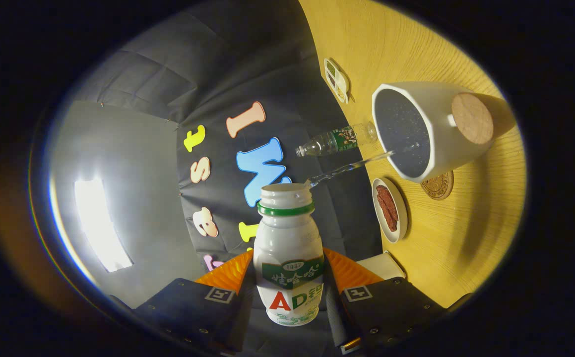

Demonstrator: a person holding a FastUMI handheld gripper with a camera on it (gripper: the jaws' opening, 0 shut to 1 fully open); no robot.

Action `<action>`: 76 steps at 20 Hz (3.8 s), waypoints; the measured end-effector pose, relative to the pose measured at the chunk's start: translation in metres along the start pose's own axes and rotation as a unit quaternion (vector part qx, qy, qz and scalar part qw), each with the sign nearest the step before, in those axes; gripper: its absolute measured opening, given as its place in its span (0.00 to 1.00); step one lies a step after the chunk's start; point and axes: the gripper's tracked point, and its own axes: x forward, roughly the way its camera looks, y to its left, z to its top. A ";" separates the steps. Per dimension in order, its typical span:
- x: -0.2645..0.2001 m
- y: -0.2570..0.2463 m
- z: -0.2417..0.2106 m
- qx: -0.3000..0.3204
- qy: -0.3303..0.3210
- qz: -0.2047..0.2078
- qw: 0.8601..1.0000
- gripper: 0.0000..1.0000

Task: Take the bottle from table, then pour the juice into the cup, finally place the bottle on the coaster

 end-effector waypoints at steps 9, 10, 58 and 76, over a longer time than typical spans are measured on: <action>-0.003 0.004 0.001 0.011 0.001 0.005 1.000 0.65; -0.003 0.006 0.002 0.014 0.000 0.004 1.000 0.65; -0.001 0.017 0.030 -0.099 -0.024 -0.050 0.994 0.65; 0.013 -0.021 0.042 -0.543 0.024 -0.176 0.821 0.65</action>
